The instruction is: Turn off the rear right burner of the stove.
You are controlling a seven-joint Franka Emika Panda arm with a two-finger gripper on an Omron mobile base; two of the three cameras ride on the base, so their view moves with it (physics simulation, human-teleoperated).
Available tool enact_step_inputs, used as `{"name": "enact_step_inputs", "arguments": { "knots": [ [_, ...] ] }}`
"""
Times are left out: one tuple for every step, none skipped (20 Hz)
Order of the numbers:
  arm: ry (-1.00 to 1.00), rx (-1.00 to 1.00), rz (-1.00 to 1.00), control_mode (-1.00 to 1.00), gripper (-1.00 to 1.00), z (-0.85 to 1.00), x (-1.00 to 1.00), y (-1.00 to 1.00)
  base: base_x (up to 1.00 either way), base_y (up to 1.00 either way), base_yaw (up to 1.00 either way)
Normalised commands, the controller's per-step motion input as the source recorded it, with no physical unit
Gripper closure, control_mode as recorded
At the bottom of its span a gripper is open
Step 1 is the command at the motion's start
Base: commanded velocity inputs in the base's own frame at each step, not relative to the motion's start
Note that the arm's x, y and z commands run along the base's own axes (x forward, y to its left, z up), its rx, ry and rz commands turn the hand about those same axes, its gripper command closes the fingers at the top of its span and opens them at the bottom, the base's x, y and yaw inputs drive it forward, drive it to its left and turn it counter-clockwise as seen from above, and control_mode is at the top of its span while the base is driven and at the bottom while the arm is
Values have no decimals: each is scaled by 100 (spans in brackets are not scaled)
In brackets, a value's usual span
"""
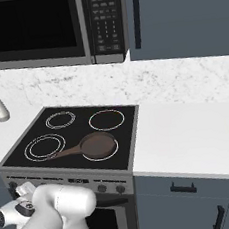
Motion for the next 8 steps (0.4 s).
{"name": "enact_step_inputs", "arguments": {
  "knots": [
    [-16,83,-24,-100,100,16,16,-37,0,0,0],
    [-16,82,-25,-100,100,14,16,-35,0,0,0],
    [-15,76,-25,-100,100,8,9,-34,0,0,0],
    [-20,61,0,-100,100,11,-24,0,0,0,0],
    [0,0,0,-100,100,0,1,4,0,0,0],
    [0,-1,0,-100,100,0,0,0,0,0,0],
    [0,0,0,-100,100,0,0,0,0,0,0],
    [0,0,0,-100,100,0,0,0,0,0,0]
  ]
}}
